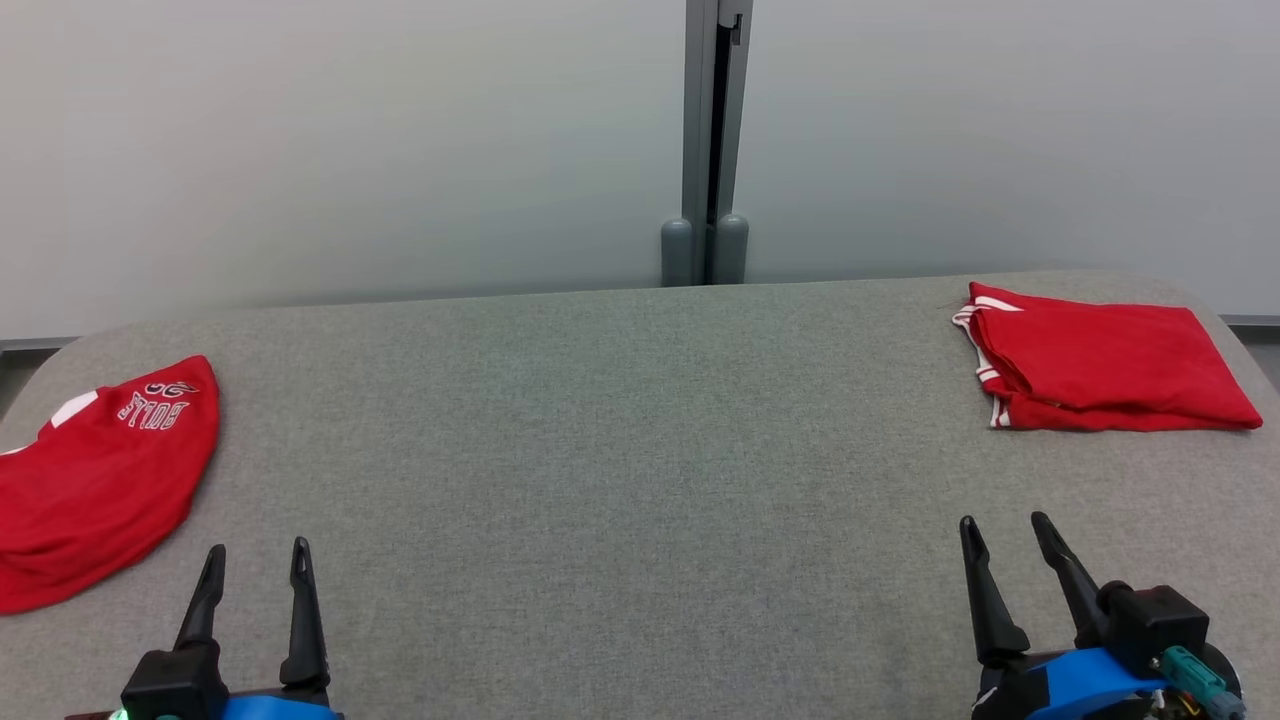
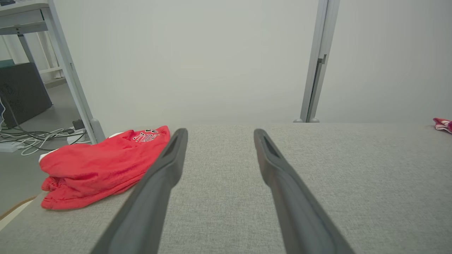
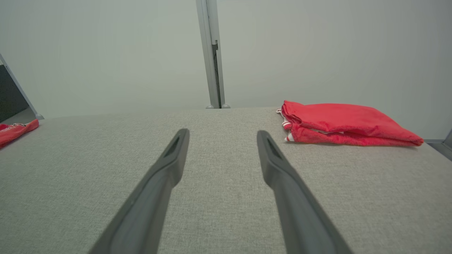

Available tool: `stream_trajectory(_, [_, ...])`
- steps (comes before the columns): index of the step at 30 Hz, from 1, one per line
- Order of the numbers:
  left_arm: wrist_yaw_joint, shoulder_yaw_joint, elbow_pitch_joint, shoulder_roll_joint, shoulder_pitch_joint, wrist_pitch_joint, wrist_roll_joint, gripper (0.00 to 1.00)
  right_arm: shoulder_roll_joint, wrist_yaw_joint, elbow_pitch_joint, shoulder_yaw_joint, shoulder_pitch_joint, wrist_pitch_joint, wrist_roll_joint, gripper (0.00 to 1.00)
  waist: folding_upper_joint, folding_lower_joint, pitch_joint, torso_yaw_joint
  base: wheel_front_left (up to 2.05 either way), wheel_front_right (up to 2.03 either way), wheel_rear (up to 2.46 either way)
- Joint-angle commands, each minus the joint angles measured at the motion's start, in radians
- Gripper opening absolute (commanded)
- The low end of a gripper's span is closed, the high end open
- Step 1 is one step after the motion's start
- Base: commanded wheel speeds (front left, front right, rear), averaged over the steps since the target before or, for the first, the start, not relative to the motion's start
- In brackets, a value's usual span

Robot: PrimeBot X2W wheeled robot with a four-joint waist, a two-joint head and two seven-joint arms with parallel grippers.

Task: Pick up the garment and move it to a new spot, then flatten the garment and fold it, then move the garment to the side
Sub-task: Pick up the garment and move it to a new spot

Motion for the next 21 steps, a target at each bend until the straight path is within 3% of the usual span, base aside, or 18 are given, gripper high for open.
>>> stream_trajectory(1, [0.0, -0.007, 0.001, 0.007, -0.018, -0.002, 0.0, 1.0, 0.001, 0.0, -0.001, -0.001, 0.008, -0.001, 0.002, 1.0, -0.0001, 0.0, 0.0, 0.001, 0.0, 0.0, 0.0])
stream_trajectory(13, [0.011, -0.005, 0.0, 0.013, -0.014, -0.002, -0.009, 1.0, 0.001, 0.0, 0.006, 0.003, 0.012, -0.005, 0.019, 1.0, -0.0001, 0.0, -0.001, 0.03, 0.0, 0.0, 0.0])
stream_trajectory(21, [0.025, 0.006, -0.005, 0.022, -0.016, -0.002, -0.018, 1.0, 0.0, 0.0, 0.019, 0.028, 0.014, -0.009, 0.029, 1.0, -0.0001, 0.0, -0.002, 0.111, 0.0, 0.0, 0.0])
